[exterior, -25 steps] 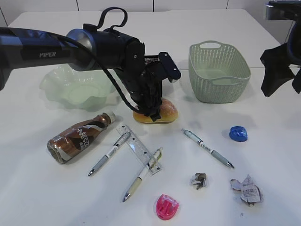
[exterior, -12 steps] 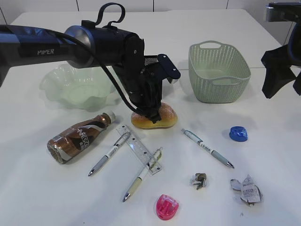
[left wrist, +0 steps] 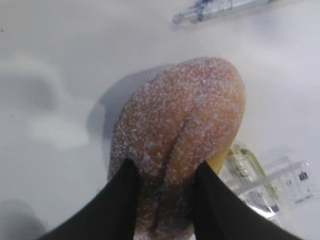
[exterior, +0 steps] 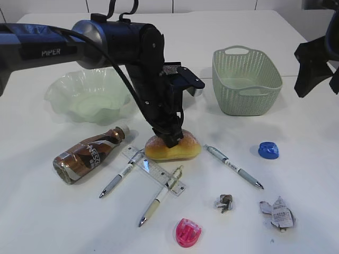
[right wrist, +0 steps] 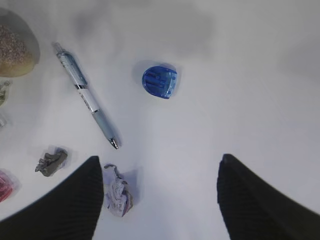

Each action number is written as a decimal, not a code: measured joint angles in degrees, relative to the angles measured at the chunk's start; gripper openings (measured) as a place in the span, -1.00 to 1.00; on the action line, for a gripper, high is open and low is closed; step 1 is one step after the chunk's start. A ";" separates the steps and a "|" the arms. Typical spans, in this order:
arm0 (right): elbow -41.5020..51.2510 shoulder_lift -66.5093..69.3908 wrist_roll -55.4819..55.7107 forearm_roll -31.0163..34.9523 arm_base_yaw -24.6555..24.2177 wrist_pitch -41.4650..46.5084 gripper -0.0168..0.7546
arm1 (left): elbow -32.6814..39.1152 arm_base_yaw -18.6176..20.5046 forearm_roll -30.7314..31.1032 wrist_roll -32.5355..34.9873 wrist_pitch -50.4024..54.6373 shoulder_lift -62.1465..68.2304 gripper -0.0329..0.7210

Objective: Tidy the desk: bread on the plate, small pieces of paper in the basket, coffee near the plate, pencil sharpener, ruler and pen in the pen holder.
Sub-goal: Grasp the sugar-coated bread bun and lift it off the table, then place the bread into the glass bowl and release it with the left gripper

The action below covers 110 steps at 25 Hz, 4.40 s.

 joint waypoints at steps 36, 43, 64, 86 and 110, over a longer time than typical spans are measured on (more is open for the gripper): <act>0.00 0.00 0.00 0.00 0.00 0.23 0.47 | -16.35 0.00 7.25 -15.53 11.19 -0.18 -0.36; 0.00 0.00 0.00 0.00 0.00 0.23 0.47 | -16.35 0.00 10.62 -19.96 11.19 -3.50 -0.36; 0.00 0.00 0.00 0.00 0.00 0.23 0.47 | -16.39 4.21 33.68 -29.10 11.45 -6.05 -0.36; 0.00 0.00 1.54 0.00 0.00 0.23 0.47 | -16.39 24.48 16.25 -33.12 11.22 -4.87 -0.35; 0.00 0.00 3.57 3.22 0.00 0.35 0.47 | -16.39 24.41 7.02 -32.28 0.78 5.37 -0.31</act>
